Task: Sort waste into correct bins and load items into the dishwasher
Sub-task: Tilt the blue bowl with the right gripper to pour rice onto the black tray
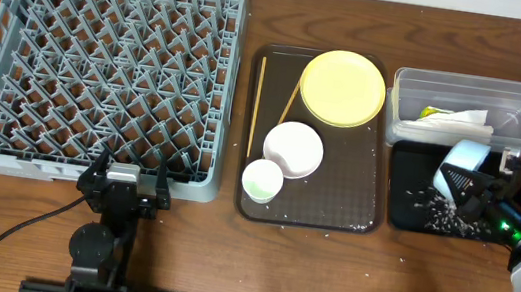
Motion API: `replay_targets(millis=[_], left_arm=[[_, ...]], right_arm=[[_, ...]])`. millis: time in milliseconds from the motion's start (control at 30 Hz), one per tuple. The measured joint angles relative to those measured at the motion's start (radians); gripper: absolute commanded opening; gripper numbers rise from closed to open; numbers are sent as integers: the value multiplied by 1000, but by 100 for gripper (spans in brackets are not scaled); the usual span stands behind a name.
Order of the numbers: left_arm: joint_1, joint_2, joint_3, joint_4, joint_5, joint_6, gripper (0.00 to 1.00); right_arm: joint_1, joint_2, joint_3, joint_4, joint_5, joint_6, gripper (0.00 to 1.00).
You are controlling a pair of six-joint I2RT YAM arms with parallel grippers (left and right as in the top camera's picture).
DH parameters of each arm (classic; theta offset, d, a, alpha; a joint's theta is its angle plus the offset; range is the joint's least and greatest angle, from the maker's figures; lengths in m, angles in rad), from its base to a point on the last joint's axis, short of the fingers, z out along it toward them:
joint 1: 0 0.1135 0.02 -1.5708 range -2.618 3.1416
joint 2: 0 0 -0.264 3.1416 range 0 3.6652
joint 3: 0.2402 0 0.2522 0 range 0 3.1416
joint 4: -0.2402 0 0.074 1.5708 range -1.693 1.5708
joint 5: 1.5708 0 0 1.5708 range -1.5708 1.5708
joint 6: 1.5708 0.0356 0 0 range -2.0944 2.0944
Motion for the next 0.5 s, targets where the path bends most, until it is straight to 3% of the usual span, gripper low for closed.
replay_targets(millis=[500], left_arm=[[0, 0, 0, 0, 0, 0, 96]], right_arm=[[-2, 11, -1, 82, -118, -17, 1]])
